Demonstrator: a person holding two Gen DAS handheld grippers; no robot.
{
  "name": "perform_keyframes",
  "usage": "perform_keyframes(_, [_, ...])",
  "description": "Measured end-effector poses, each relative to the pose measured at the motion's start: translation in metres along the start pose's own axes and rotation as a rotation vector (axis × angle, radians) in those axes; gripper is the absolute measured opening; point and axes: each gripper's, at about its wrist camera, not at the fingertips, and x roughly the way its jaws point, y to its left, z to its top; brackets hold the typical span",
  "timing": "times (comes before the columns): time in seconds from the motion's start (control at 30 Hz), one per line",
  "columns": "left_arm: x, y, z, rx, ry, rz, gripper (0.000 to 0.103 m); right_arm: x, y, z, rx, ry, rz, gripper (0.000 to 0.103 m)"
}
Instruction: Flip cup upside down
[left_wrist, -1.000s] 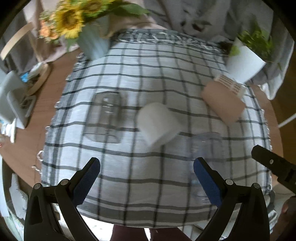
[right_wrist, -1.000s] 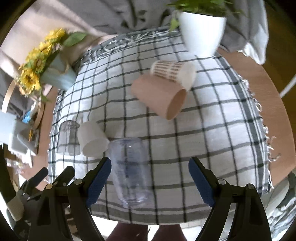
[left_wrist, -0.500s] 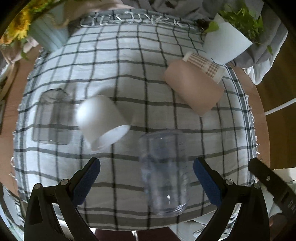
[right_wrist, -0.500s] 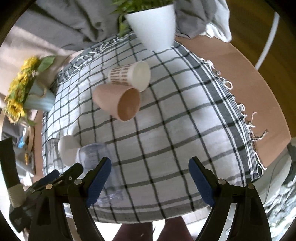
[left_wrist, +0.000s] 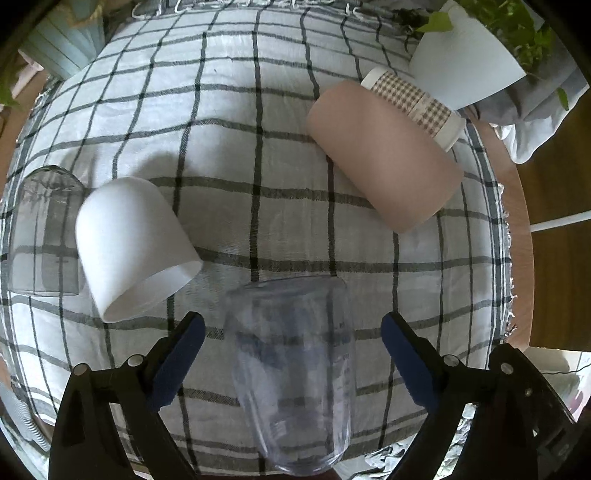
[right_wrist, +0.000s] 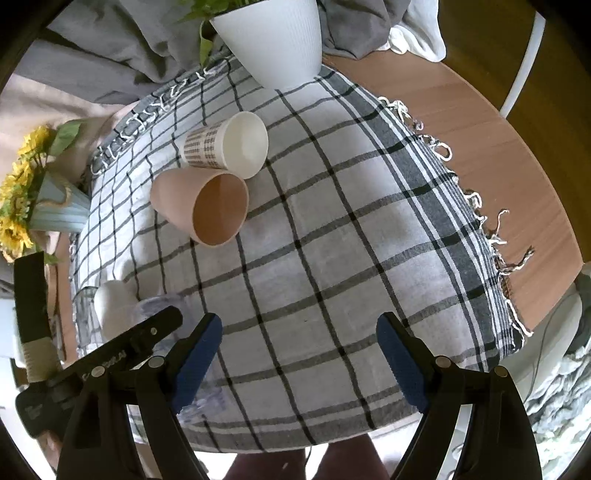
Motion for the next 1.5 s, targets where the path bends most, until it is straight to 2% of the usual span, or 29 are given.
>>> perform_keyframes(0.1, [0.006,-0.002,0.002,0.004,0.011,0.014,0.085,0.004,-0.002,0.000,0.002,0.010,-0.003,0.086])
perform_keyframes(0.17, [0.011,-0.003,0.002,0.012,0.029,0.019,0.072,0.007,-0.003,0.000,0.003,0.015,-0.006,0.086])
perform_keyframes(0.37, [0.009,-0.005,0.001,0.025,0.020,0.028,0.072,0.011,-0.007,-0.001,0.013,0.026,-0.013,0.086])
perform_keyframes(0.63, [-0.020,-0.015,0.006,0.080,-0.098,0.020,0.072,0.003,-0.007,-0.002,0.013,0.005,0.001,0.086])
perform_keyframes(1.07, [-0.054,-0.040,0.025,0.187,-0.293,0.002,0.072,-0.025,-0.003,0.001,0.016,-0.077,-0.012,0.086])
perform_keyframes(1.5, [-0.050,-0.042,0.025,0.206,-0.299,0.015,0.072,-0.022,-0.006,-0.006,0.036,-0.065,-0.025,0.086])
